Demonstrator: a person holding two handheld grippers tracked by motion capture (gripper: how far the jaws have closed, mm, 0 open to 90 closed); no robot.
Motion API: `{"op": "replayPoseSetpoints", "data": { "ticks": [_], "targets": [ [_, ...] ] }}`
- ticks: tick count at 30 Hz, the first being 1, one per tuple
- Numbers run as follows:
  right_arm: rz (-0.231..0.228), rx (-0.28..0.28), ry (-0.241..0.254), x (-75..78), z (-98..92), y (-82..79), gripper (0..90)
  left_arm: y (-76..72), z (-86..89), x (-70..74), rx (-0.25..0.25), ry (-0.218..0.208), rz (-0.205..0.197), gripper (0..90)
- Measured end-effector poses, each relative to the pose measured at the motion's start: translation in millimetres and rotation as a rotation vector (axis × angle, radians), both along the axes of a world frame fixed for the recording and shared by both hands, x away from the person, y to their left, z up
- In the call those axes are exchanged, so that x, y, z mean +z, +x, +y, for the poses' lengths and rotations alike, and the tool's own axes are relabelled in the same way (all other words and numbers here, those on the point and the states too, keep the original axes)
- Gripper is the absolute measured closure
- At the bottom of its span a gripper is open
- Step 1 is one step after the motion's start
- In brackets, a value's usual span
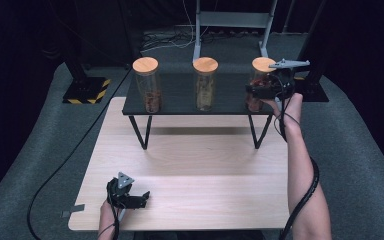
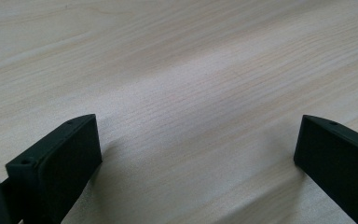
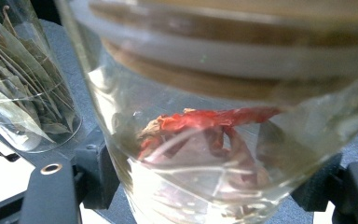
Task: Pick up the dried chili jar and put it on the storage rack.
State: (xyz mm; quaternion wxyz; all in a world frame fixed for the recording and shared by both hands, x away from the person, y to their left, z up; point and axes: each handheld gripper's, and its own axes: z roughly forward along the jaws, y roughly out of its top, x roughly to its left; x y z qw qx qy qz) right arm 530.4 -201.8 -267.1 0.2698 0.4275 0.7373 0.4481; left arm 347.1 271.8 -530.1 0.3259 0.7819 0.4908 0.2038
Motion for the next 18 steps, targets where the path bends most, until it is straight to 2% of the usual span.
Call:
{"op": "replayPoseSetpoints", "data": {
  "ticks": [18],
  "targets": [
    [0.005, -0.007, -0.003, 0.8, 0.8, 0.2, 24.3, 0.0, 0.0, 0.0, 0.0, 0.0, 0.0, 0.0]
  ]
}}
